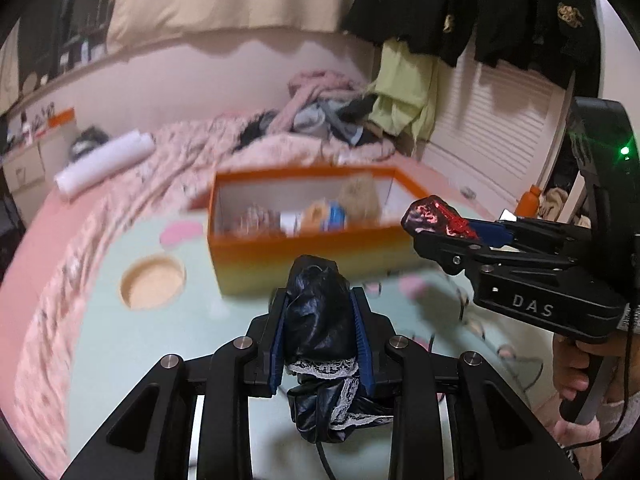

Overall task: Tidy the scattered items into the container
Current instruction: 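Grasp the dark red-printed card case with the right gripper while the left lifts the cloth, then drop the card case into the orange box with the right gripper while the left drops the cloth in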

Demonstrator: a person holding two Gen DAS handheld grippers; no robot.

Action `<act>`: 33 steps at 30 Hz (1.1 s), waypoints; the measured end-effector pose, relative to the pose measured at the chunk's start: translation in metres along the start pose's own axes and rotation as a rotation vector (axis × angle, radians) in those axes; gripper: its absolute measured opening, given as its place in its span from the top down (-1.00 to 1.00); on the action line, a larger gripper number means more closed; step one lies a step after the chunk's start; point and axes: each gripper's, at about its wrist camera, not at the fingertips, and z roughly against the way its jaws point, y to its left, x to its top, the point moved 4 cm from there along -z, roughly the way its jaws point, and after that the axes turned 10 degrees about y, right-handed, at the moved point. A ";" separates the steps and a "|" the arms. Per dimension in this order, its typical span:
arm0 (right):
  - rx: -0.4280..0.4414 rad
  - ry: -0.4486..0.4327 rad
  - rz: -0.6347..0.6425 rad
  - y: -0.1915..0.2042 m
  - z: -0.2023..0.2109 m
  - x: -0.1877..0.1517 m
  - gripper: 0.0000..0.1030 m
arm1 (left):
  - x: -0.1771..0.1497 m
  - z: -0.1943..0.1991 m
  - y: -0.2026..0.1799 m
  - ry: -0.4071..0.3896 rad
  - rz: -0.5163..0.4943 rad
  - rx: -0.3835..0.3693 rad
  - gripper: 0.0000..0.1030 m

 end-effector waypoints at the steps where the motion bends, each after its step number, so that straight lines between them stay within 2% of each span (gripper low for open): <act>1: -0.007 -0.010 0.002 0.000 0.002 0.006 0.21 | 0.010 0.002 0.000 -0.005 -0.007 -0.010 0.46; 5: 0.001 -0.037 -0.024 -0.013 0.003 0.044 0.21 | 0.061 -0.004 0.005 -0.019 -0.028 0.001 0.46; 8: 0.045 -0.005 -0.057 -0.025 -0.011 0.071 0.21 | 0.096 -0.028 0.014 0.017 -0.006 -0.021 0.46; 11: 0.030 0.020 -0.067 -0.030 -0.027 0.087 0.21 | 0.114 -0.057 0.024 0.065 0.030 -0.031 0.46; 13: 0.024 0.034 -0.064 -0.030 -0.040 0.093 0.21 | 0.119 -0.077 0.029 0.086 0.054 -0.008 0.40; 14: 0.020 0.041 -0.078 -0.031 -0.047 0.094 0.21 | 0.121 -0.087 0.033 0.094 0.074 0.007 0.33; 16: 0.028 0.061 -0.117 -0.035 -0.059 0.096 0.21 | 0.120 -0.103 0.045 0.106 0.123 0.048 -0.28; 19: 0.059 0.071 -0.165 -0.041 -0.069 0.095 0.17 | 0.116 -0.107 0.049 0.091 0.129 0.059 -0.33; 23: 0.044 -0.015 -0.221 -0.051 -0.052 0.091 -0.26 | 0.107 -0.088 0.048 0.044 0.103 0.051 -0.50; 28: 0.019 -0.064 -0.194 -0.046 -0.022 0.081 -0.27 | 0.090 -0.050 0.040 -0.013 0.101 0.026 -0.75; 33: -0.018 -0.033 -0.137 -0.025 0.002 0.042 -0.27 | 0.051 -0.024 0.021 0.014 0.048 0.093 -0.89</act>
